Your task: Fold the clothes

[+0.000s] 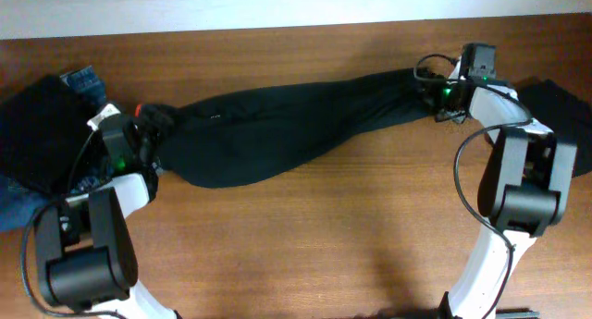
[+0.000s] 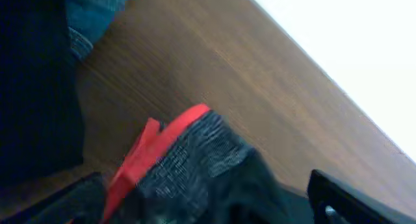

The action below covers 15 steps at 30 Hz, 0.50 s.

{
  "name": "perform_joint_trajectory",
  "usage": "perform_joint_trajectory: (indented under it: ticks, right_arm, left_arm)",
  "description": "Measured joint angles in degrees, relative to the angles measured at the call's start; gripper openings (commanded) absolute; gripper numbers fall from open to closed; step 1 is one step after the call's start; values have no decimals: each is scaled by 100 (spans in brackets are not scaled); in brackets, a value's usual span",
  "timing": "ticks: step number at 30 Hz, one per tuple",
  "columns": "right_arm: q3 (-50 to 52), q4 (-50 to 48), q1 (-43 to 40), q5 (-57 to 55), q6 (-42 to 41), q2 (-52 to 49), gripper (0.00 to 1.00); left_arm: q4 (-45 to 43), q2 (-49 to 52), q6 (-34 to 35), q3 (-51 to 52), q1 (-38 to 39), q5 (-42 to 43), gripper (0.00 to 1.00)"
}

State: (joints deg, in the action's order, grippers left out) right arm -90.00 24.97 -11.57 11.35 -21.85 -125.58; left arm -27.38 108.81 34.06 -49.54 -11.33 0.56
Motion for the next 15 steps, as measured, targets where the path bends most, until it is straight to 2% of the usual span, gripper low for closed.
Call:
perform_joint_trajectory:
  ticks: [8,15]
  right_arm:
    - [-118,647,-129,-50,254,-17,99]
    - [-120,614,-140,380,909,-26,99]
  left_arm:
    - [1093,50,-66,-481,0,28,99]
    - [1867,48,-114,-525,0,249,99]
